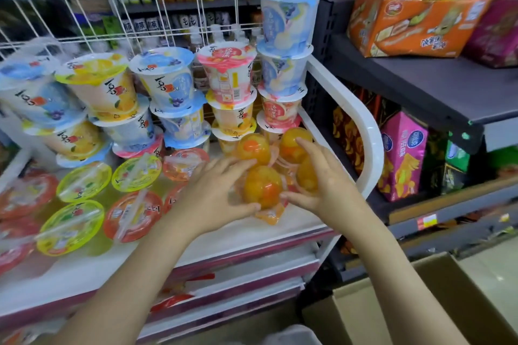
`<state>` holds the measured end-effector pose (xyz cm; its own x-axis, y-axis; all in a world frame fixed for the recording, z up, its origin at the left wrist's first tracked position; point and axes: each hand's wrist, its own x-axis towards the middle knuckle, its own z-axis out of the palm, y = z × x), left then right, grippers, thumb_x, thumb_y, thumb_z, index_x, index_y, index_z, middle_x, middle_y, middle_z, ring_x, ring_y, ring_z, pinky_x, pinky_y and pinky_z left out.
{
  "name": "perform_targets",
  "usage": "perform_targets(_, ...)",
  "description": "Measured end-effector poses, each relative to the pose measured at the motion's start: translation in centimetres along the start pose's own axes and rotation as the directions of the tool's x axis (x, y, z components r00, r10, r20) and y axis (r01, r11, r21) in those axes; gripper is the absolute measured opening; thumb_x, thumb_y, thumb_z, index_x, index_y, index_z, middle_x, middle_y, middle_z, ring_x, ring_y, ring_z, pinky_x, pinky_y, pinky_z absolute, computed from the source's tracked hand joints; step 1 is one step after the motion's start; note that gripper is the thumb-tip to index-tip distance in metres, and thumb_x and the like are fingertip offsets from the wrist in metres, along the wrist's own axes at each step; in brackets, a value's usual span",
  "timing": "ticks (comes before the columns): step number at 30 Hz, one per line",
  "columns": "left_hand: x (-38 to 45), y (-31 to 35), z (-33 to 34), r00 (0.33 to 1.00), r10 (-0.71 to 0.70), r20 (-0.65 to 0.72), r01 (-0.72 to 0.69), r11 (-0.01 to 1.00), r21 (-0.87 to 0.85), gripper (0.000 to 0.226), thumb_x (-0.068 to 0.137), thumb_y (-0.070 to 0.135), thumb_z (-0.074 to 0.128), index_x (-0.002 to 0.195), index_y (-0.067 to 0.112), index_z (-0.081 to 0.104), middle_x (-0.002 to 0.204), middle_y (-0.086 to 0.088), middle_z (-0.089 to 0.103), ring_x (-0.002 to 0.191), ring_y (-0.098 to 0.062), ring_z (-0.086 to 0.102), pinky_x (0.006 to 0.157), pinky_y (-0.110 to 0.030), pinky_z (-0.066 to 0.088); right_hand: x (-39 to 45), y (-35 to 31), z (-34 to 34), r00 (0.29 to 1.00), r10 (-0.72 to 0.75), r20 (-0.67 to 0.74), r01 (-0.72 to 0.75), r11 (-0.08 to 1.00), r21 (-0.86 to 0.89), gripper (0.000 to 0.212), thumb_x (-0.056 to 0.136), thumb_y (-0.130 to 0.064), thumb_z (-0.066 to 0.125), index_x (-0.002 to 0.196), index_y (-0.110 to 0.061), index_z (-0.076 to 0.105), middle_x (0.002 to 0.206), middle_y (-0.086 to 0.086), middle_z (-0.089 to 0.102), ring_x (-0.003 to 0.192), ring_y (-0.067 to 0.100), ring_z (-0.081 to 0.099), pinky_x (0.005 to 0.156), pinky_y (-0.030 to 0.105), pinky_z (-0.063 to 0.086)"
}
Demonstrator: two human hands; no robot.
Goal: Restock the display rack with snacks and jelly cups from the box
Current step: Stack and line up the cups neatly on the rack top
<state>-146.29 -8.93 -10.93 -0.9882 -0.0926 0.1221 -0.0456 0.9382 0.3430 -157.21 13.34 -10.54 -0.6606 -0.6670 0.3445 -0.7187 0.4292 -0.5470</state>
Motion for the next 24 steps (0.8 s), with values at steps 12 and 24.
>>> perform_targets(12, 1.9, 1.3, 1.0, 1.0, 0.021, 0.016, -0.02, 0.997, -0.069, 0.081, 0.074, 0.06, 0.077, 0.145, 0.042, 0.042, 0.145, 0.005, 0.051, 0.131, -0.021, 0.048, 0.107, -0.042, 0.04, -0.1, 3.0, 2.1, 0.979, 0.167, -0.117, -0.176, 0.982, -0.071, 0.06, 0.091, -0.016, 0.069, 0.145, -0.008, 0.046, 0.15, 0.014, 0.041, 0.139, 0.03, 0.037, 0.112, 0.029, 0.026)
perform_targets(24, 1.5, 2.2, 0.9, 0.999, -0.043, -0.001, 0.043, 0.996, -0.082, 0.08, 0.078, 0.056, 0.075, 0.147, 0.044, 0.037, 0.15, 0.01, 0.045, 0.132, -0.017, 0.047, 0.1, -0.033, 0.043, -0.7, 2.4, 2.0, 0.977, 0.193, -0.088, -0.194, 0.981, -0.011, 0.059, 0.092, -0.025, 0.068, 0.146, -0.024, 0.046, 0.148, 0.011, 0.034, 0.133, 0.027, 0.042, 0.103, 0.039, 0.046)
